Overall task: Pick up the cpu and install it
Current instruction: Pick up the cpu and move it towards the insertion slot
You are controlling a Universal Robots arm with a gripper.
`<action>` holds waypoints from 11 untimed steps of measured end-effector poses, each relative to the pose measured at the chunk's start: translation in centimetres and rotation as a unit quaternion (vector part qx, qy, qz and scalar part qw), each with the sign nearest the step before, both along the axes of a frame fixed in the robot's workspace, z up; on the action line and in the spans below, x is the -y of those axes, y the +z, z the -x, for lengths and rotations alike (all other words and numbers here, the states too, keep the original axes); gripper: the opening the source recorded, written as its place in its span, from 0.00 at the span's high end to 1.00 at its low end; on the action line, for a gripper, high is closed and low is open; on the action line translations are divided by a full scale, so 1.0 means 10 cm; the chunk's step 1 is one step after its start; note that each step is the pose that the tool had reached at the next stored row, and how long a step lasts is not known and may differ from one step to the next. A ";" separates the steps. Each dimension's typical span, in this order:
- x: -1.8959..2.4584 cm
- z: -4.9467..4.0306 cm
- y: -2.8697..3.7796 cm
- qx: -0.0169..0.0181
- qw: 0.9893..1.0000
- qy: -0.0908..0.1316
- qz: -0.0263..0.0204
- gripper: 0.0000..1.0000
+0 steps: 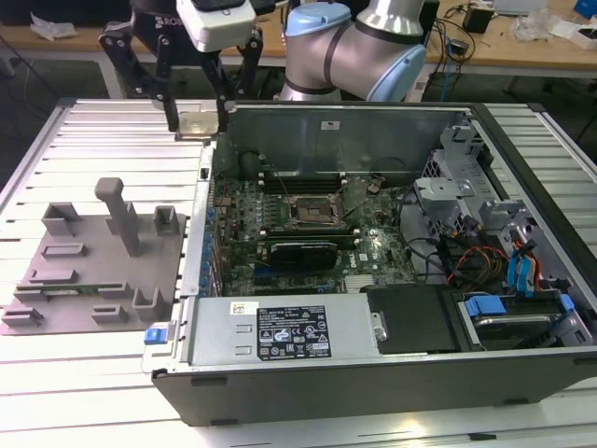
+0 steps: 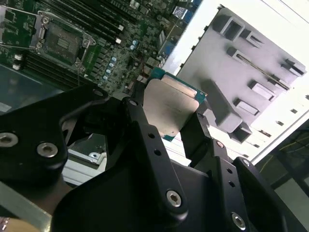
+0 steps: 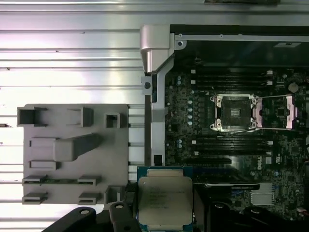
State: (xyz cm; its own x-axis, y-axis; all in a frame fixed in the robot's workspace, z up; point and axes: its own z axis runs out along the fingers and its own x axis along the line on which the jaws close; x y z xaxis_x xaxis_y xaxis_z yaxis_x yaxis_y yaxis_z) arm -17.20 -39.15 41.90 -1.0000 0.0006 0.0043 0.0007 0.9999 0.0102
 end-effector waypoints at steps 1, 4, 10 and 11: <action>-0.001 -0.027 0.000 0.000 1.000 0.000 0.000 0.45; -0.004 -0.090 0.000 0.000 1.000 0.000 0.000 0.45; -0.012 -0.242 0.000 0.000 1.000 0.000 0.000 0.45; -0.013 -0.263 0.000 0.000 1.000 0.000 0.000 0.45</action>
State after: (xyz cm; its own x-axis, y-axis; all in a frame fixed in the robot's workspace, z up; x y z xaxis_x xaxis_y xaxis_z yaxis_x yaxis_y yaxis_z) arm -14.57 -39.02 41.89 -1.0000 0.0005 0.0043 0.0006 0.9999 0.0102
